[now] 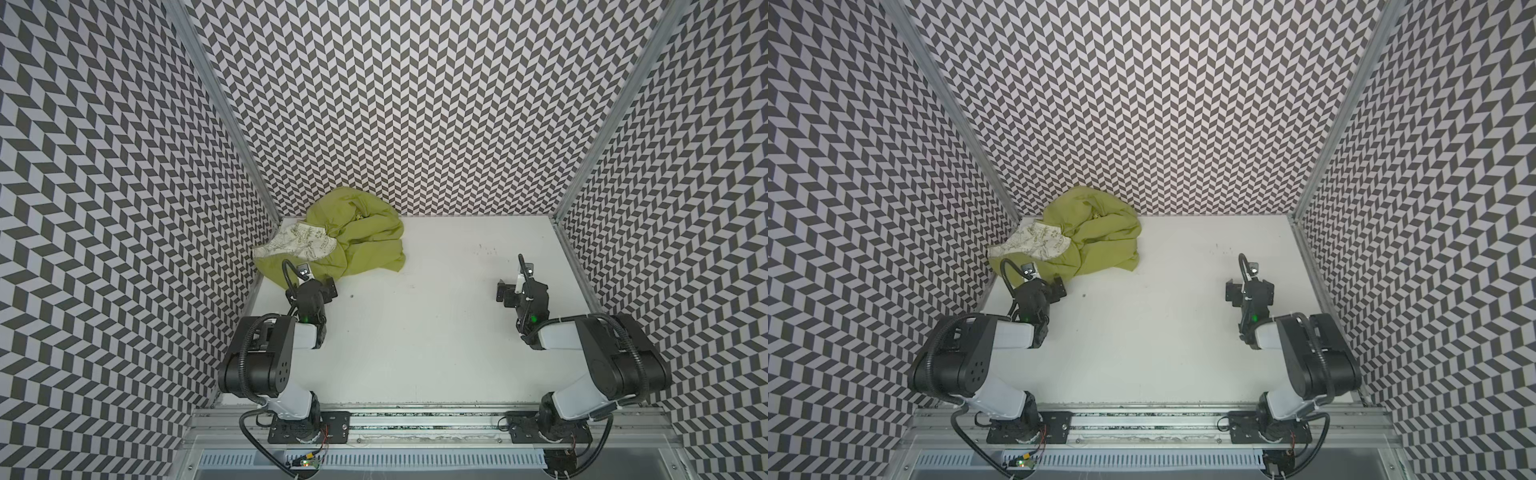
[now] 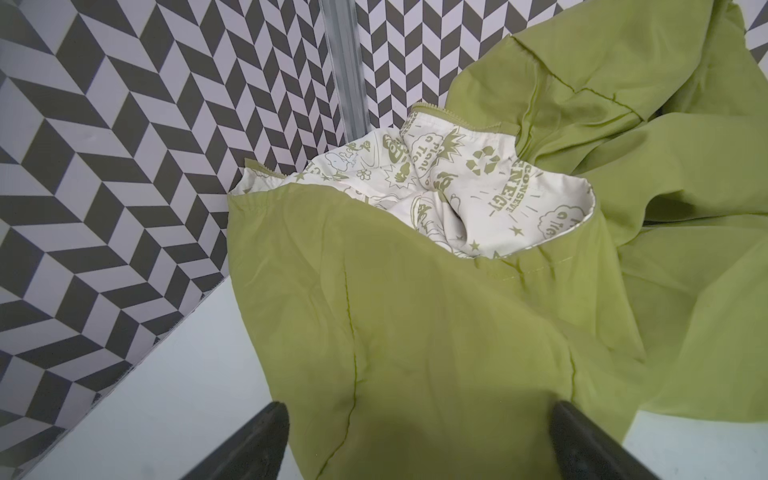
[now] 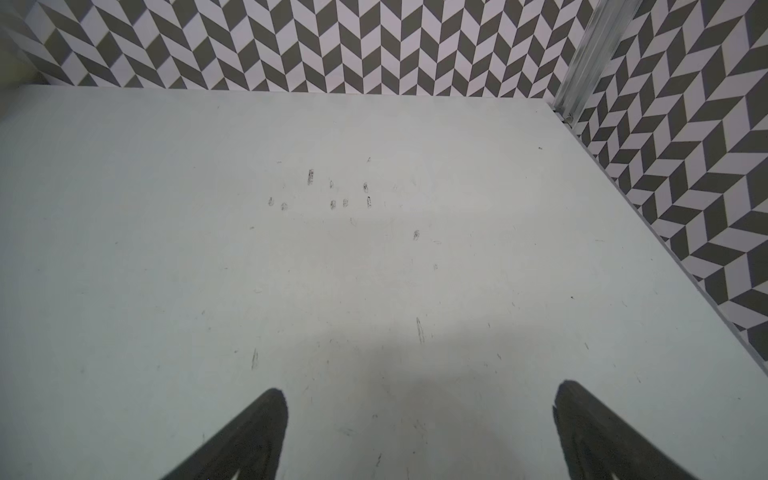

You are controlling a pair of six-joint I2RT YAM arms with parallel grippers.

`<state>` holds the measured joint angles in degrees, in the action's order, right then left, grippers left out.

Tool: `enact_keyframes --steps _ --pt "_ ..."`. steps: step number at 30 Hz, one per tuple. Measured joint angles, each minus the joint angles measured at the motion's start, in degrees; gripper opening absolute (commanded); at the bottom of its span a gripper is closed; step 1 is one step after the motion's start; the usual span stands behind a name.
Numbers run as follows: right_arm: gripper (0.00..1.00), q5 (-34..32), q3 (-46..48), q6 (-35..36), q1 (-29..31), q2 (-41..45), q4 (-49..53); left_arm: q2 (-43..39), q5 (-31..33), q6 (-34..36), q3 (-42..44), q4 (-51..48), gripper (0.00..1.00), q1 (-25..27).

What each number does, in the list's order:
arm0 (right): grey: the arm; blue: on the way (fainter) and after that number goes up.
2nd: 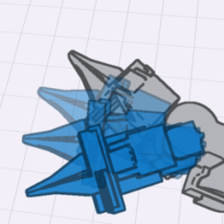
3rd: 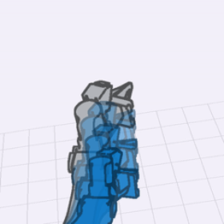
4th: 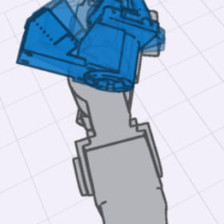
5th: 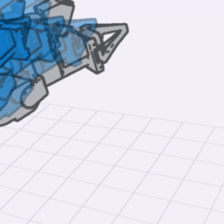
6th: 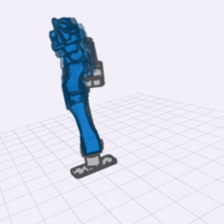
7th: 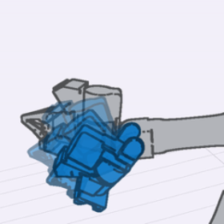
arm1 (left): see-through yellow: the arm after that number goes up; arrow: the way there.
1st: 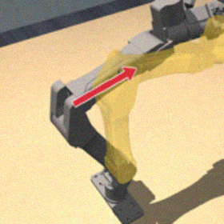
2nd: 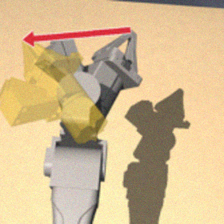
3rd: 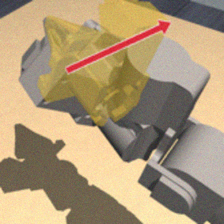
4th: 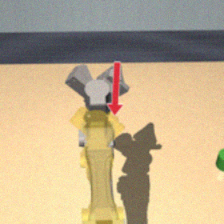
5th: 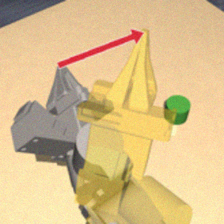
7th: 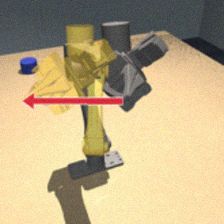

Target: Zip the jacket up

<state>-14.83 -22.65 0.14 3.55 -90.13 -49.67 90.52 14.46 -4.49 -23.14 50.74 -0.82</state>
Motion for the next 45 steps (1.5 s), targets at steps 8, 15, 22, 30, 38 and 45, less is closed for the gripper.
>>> enact_keyframes --steps 8,15,22,30,38,45 --pt "1.0 0.0 0.0 0.0 0.0 0.0 0.0 0.0 0.0 -0.1 0.0 0.0 1.0 0.0" --pt "1.0 0.0 0.0 0.0 0.0 0.0 0.0 0.0 0.0 -0.1 0.0 0.0 1.0 0.0" --pt "1.0 0.0 0.0 0.0 0.0 0.0 0.0 0.0 0.0 -0.1 0.0 0.0 1.0 0.0" --pt "1.0 0.0 0.0 0.0 0.0 0.0 0.0 0.0 0.0 -0.1 0.0 0.0 1.0 0.0" --pt "1.0 0.0 0.0 0.0 0.0 0.0 0.0 0.0 0.0 -0.1 0.0 -0.1 1.0 0.0" --pt "1.0 -0.5 4.9 -0.6 0.0 4.9 -1.6 -4.7 0.2 0.4 -2.2 -8.6 1.0 0.5"
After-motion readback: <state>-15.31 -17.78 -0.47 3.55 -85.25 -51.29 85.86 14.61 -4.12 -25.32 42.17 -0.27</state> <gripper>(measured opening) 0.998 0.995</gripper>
